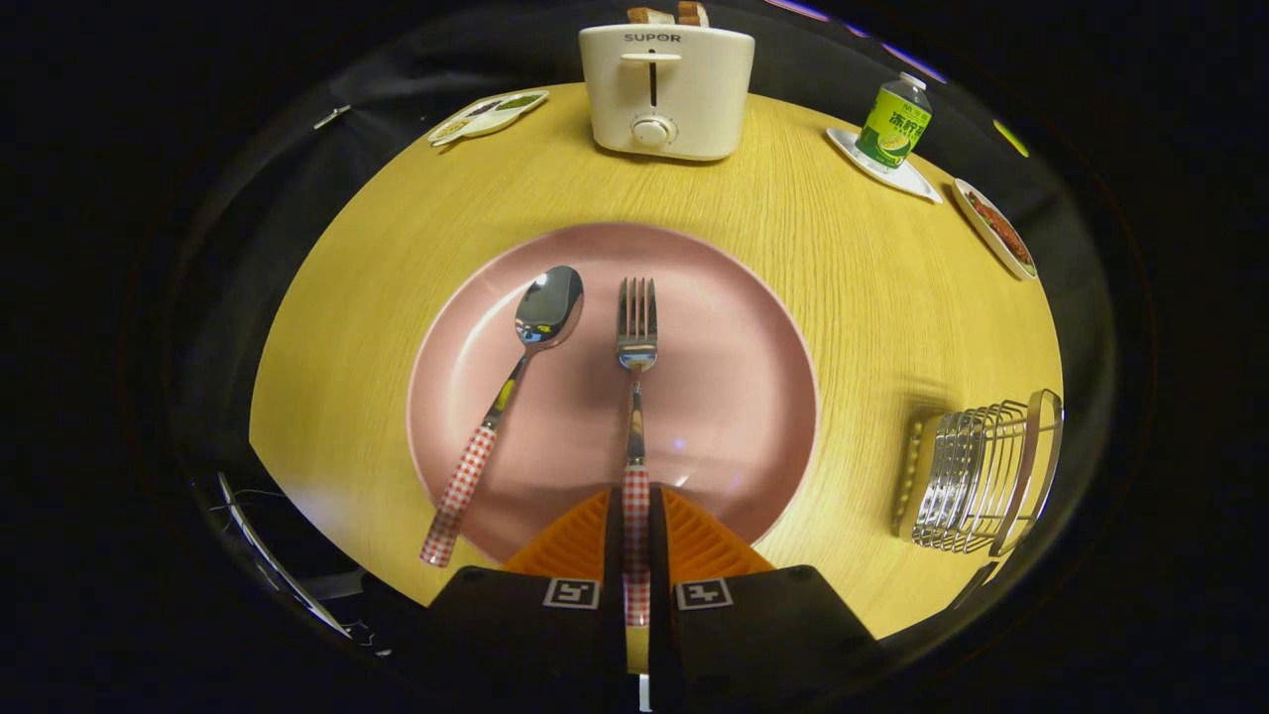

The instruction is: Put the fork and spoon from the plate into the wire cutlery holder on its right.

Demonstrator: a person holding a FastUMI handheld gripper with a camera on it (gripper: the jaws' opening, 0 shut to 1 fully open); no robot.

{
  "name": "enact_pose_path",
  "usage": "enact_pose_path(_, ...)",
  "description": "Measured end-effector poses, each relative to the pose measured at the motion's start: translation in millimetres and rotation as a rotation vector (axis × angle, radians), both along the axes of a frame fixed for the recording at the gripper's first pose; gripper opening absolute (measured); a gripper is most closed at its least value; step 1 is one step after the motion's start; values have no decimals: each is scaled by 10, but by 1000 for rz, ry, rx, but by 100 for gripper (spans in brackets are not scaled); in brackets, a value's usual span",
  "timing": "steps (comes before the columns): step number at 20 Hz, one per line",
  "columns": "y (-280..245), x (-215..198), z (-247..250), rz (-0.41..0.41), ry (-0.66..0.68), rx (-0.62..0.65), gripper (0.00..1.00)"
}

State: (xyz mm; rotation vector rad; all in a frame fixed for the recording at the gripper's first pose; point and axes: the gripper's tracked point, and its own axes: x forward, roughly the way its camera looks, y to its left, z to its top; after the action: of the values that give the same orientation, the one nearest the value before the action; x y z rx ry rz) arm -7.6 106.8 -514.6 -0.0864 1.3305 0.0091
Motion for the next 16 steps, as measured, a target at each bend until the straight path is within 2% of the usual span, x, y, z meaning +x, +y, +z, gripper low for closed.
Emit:
enact_pose_path(3, -45, -50, 242, 11, -2, 53, 12)
enact_pose_path(7, -294, -224, 872, 102, -20, 83, 12)
enact_pose_path(10, -771, -434, 1360, 197, -26, 18, 12)
enact_pose_path(13, -1210, -600, 1704, 206, 24, 11, 12)
enact_pose_path(16, -1700, -593, 1893, 233, 85, -43, 12)
